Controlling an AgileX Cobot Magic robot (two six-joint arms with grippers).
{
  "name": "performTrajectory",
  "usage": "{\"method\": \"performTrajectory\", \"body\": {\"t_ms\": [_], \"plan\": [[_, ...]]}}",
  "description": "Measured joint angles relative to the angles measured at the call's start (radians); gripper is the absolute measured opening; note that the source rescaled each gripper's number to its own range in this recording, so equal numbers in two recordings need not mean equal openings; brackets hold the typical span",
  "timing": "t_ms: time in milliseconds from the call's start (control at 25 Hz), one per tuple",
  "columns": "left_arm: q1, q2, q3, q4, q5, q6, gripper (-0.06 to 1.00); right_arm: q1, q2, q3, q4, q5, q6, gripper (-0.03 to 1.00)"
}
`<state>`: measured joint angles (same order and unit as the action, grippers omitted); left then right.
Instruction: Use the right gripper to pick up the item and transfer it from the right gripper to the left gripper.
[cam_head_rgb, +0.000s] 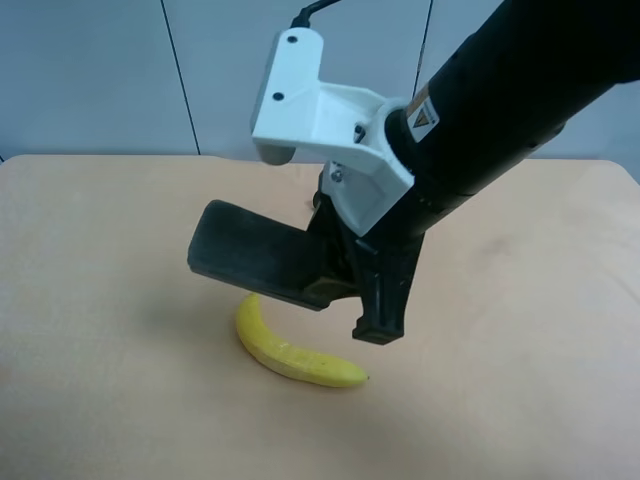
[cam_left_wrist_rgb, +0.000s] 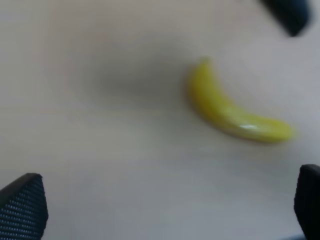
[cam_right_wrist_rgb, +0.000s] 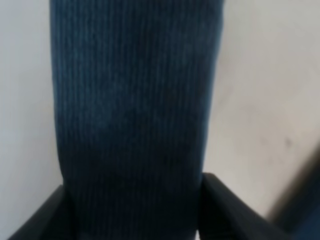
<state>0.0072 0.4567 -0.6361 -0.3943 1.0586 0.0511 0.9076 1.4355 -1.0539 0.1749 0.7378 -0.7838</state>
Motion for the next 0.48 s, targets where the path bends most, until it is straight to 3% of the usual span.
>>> {"method": "performTrajectory", "body": {"t_ms": [280,480], "plan": [[0.000,0.179,-0.057,-0.340,0.044,0.098,1.00,0.071,0.031,0.000,-0.014,-0.088,0.000,0.12],[0.000,0.240,-0.059,-0.472,0.049,0.118,1.00,0.112,0.032,0.000,-0.014,-0.158,-0.001,0.12]]}}
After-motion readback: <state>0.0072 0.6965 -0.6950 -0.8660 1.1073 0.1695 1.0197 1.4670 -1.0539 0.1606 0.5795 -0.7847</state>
